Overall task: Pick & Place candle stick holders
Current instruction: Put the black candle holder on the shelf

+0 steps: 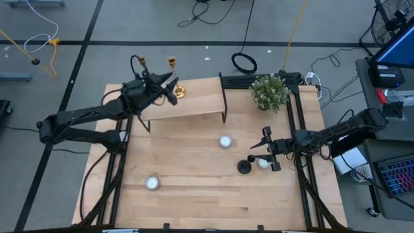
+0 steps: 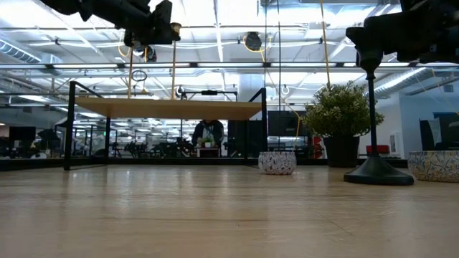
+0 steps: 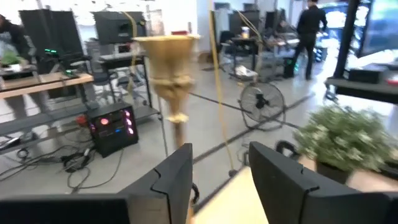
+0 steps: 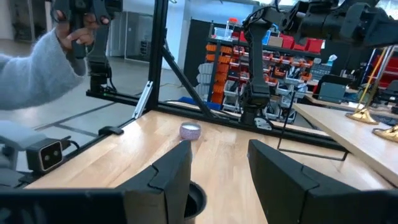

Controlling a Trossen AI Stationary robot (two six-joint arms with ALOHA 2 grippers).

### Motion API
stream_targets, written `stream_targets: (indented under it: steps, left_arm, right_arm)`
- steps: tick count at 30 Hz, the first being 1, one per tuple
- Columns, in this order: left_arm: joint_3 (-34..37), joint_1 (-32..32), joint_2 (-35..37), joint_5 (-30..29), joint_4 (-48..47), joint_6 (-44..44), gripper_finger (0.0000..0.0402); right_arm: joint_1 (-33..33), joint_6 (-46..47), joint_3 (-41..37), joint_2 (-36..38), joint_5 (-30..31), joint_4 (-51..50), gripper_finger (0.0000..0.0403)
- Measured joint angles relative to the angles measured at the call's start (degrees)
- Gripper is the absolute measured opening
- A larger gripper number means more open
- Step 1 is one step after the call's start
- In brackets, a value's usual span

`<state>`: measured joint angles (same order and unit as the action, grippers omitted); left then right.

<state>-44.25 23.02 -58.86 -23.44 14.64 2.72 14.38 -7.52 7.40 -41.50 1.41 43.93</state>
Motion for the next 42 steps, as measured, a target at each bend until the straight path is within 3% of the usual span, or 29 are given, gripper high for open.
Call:
stream_targets:
  steps: [20, 26, 33, 42]
  left_arm:
    - [0.0, -15.8, 8.0, -0.9, -10.2, 1.3, 0.0166]
    - [0.0, -19.2, 8.0, -0.8, -10.2, 1.3, 0.0166]
    - [0.0, -20.7, 8.0, -0.8, -10.2, 1.3, 0.0166]
    - [0.0, -20.9, 8.0, -0.8, -10.2, 1.2, 0.0166]
  right_arm:
    - [3.7, 1.0, 0.0, 0.0, 0.0, -6.9, 0.021]
    - [3.7, 6.3, -0.6, -1.2, 0.0, -8.8, 0.0212]
    - [3.7, 9.6, -1.5, -5.9, 0.5, -6.9, 0.0212]
    - [3.7, 10.7, -1.6, -18.1, 1.6, 4.2, 0.0212]
